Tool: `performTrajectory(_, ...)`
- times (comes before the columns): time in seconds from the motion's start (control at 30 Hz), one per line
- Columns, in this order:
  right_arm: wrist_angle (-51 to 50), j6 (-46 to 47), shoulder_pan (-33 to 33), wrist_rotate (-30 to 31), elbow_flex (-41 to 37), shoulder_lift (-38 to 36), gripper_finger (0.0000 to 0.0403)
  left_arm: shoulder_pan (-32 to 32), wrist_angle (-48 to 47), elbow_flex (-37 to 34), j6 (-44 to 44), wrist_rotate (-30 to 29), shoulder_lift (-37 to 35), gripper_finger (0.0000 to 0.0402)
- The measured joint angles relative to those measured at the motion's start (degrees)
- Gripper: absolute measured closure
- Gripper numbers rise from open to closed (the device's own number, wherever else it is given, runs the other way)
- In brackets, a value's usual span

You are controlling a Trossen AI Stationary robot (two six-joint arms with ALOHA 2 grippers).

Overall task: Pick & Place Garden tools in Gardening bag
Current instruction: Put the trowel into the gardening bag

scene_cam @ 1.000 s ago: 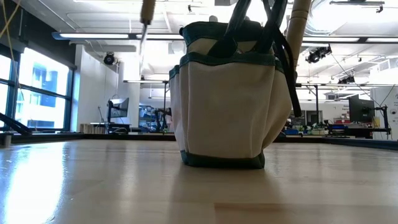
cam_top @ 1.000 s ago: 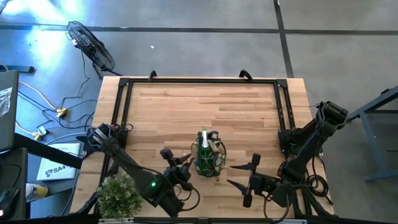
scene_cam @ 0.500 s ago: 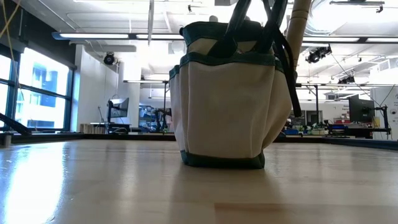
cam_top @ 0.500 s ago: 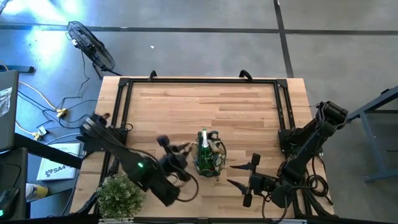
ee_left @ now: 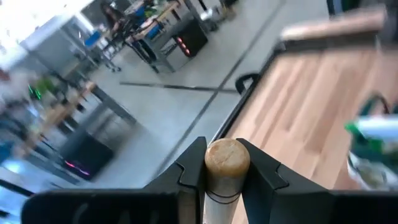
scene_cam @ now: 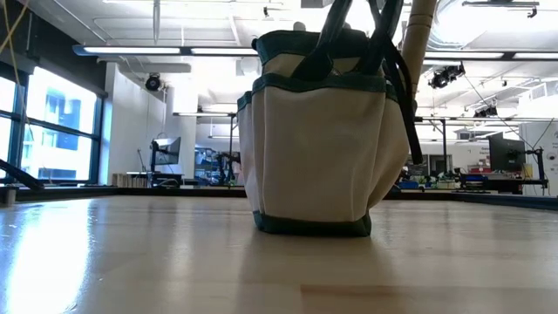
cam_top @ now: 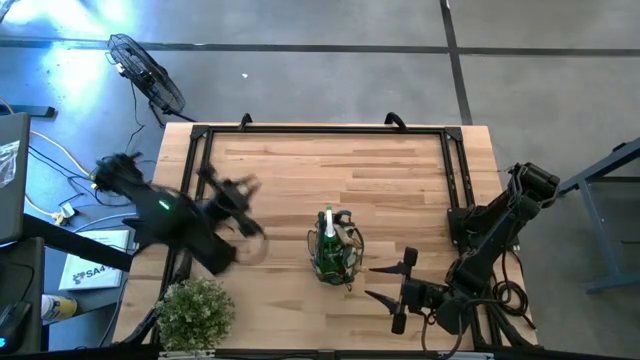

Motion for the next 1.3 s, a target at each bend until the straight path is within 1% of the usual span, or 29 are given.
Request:
performTrajectory(0.03,0.0,0.5,0.0,0.0,0.0,0.0,0.0174,0.6,-0.3,-2.4,-2.9,0.1,-3.4,0.0341)
performTrajectory(0.13,-0.1,1.5,0.0,-0.1,0.0,0.0,0.0174,1.1,-0.1,-12.7,-10.5,1.7,-13.3,0.0341)
performTrajectory(0.2,-0.2,2.0,0.1,-0.3,0.0,0.0,0.0174,0.1,3.2,-20.2,-13.1,2.0,-19.6,0.0341)
performTrajectory(0.27,-0.3,2.3,0.1,-0.8,0.0,0.0,0.0174,-1.7,9.7,-27.7,-13.1,2.4,-25.5,0.0341)
performTrajectory(0.33,-0.3,2.2,-0.2,-0.9,0.0,0.0,0.0174,-3.8,17.1,-34.1,-10.6,2.4,-31.6,0.0341)
performTrajectory(0.4,-0.3,2.2,-0.7,-0.9,0.0,0.0,0.0174,-5.9,25.1,-40.0,-6.2,2.2,-36.7,0.0341)
performTrajectory(0.53,-0.3,2.2,-2.1,-1.3,0.0,0.0,0.0174,-8.7,40.4,-49.8,3.6,2.3,-43.8,0.0341)
performTrajectory(0.63,-0.3,2.2,-3.2,-2.9,0.0,0.0,0.0174,-10.3,49.3,-55.6,9.3,4.0,-47.3,0.0341)
performTrajectory(0.73,-0.3,2.5,-4.2,-4.8,0.0,0.0,0.0174,-11.1,55.2,-60.2,11.6,5.8,-49.3,0.0341)
performTrajectory(0.87,-0.2,2.6,-5.2,-7.3,0.0,0.0,0.0174,-10.9,59.2,-64.2,12.3,7.9,-49.6,0.0341)
performTrajectory(0.93,0.1,2.6,-5.4,-7.6,0.0,0.0,0.0174,-10.9,59.5,-65.0,12.3,9.3,-49.6,0.0341)
performTrajectory(1.03,0.2,2.6,-5.5,-7.6,0.0,0.0,0.0174,-10.9,60.7,-66.1,12.3,13.5,-49.6,0.0341)
performTrajectory(1.1,0.2,2.6,-5.4,-7.6,0.0,0.0,0.0174,-10.9,63.3,-67.2,13.3,17.0,-49.6,0.0341)
performTrajectory(1.2,0.2,2.6,-5.4,-7.6,0.0,0.0,0.0174,-10.9,69.7,-69.8,17.5,22.2,-49.7,0.0341)
performTrajectory(1.3,0.2,2.6,-5.4,-7.6,0.0,0.0,0.0174,-10.9,78.9,-72.3,23.7,27.3,-49.6,0.0341)
